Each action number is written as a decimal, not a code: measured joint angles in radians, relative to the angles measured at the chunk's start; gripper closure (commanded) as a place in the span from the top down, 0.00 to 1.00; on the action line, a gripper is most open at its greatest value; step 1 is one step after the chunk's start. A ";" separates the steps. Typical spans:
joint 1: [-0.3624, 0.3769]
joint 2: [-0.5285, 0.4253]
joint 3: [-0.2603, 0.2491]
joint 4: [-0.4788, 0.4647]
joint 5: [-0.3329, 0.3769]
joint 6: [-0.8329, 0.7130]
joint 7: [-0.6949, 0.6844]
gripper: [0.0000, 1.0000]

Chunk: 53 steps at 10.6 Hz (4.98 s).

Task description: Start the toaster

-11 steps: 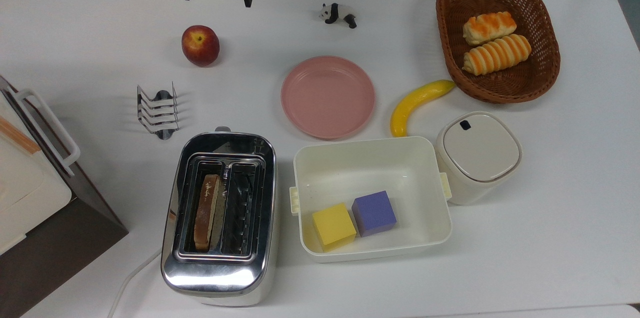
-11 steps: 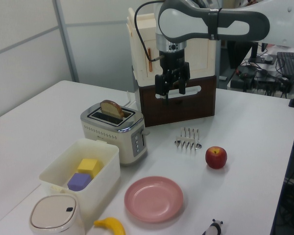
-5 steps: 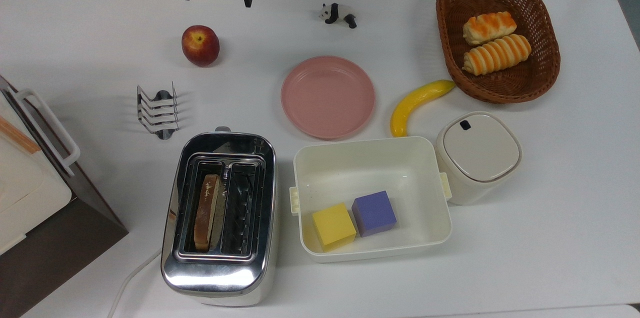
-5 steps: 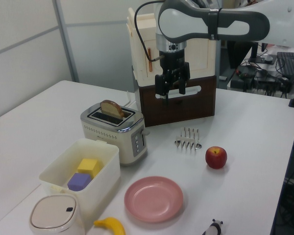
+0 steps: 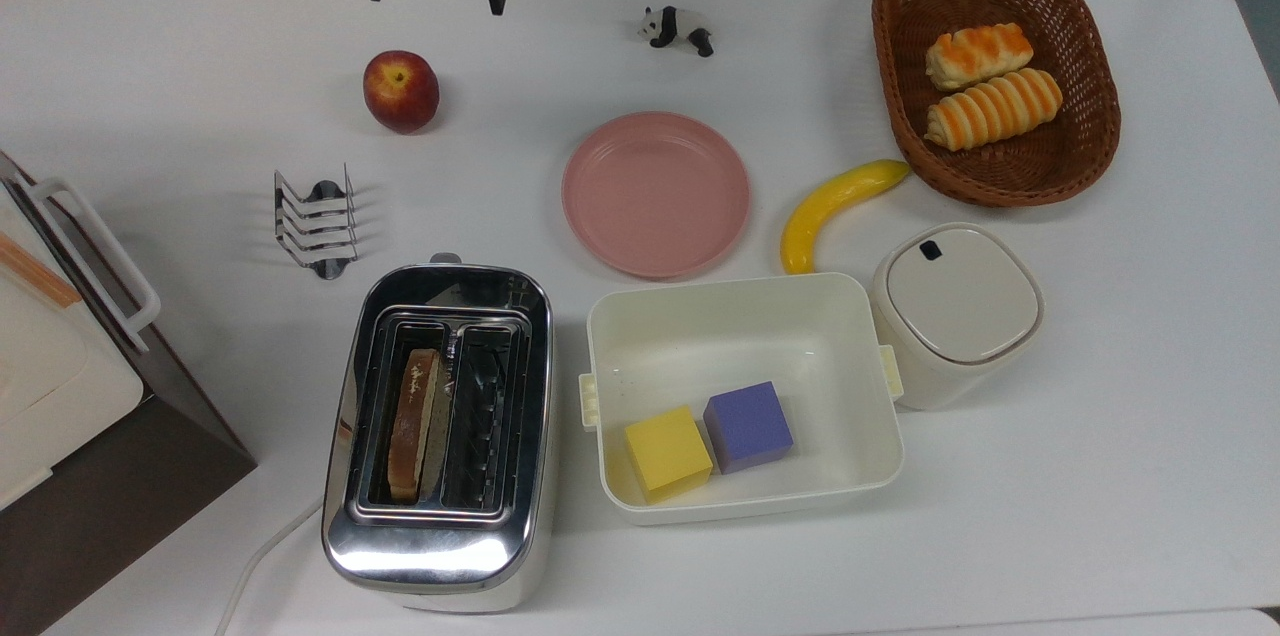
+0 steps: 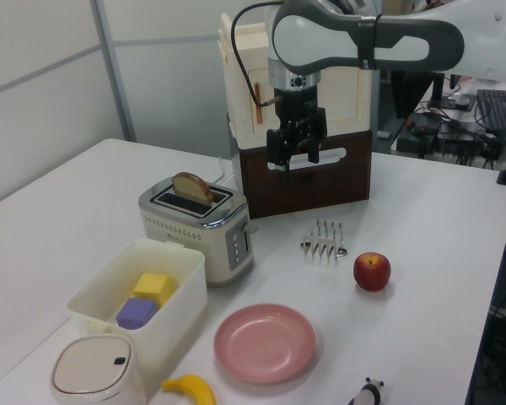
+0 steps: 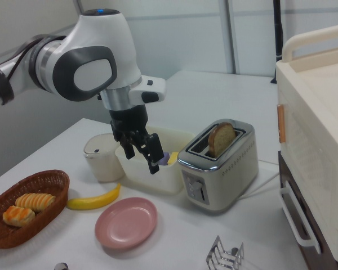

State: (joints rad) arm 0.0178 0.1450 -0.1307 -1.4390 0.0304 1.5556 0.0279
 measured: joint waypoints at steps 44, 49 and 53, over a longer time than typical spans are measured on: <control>0.014 0.213 0.007 -0.004 -0.089 0.319 -0.140 1.00; 0.066 0.115 0.012 -0.005 -0.090 0.160 0.063 1.00; 0.065 0.112 0.013 -0.008 -0.090 0.157 0.077 1.00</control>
